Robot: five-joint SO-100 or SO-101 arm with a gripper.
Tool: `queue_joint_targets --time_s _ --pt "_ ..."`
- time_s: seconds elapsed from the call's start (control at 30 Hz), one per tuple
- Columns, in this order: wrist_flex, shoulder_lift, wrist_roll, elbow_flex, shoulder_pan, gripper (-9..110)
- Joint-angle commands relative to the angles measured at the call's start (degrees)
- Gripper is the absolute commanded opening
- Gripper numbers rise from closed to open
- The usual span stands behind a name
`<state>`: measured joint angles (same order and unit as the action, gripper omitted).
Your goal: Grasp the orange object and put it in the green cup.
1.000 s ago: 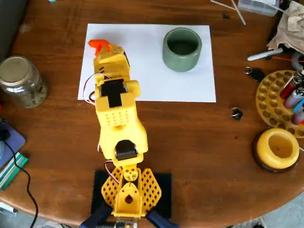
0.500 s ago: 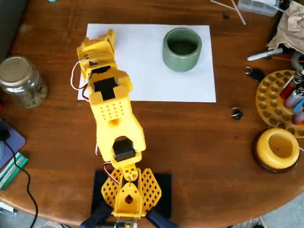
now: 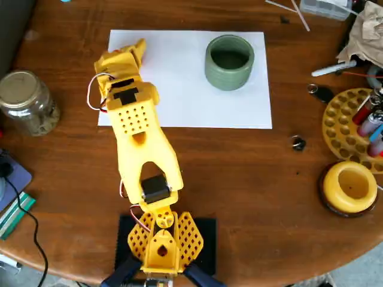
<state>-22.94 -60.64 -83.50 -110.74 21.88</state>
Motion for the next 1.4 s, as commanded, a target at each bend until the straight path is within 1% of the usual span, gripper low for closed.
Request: queue_joint_targets --time_s 0.0,0.13,0.27,0.37,0.4,0.5,0.53,0.6,0.87,1.03,1.17,1.23,1.37 --pt "-0.53 0.26 0.62 2.29 -0.18 30" --pt "-1.23 1.58 1.14 2.55 -0.88 24" --pt "-7.38 5.45 1.49 2.37 -1.14 25" --pt "-12.04 8.17 1.49 2.46 -1.93 23" --pt "-14.41 9.05 1.49 2.29 -2.29 20" --pt "-19.51 11.07 1.49 2.2 -3.69 4" --pt "-21.18 11.51 1.58 2.02 -3.96 0" --pt "-23.55 11.69 1.49 1.05 -3.87 0" --pt "-23.64 11.51 1.58 0.7 -3.6 0" --pt "-23.12 8.26 0.62 -1.23 -3.78 0" --pt "-17.67 2.72 1.14 -3.43 -3.96 0" --pt "-17.4 2.55 1.23 -3.87 -3.08 6" --pt "-14.33 2.64 1.14 -2.02 -0.62 28"
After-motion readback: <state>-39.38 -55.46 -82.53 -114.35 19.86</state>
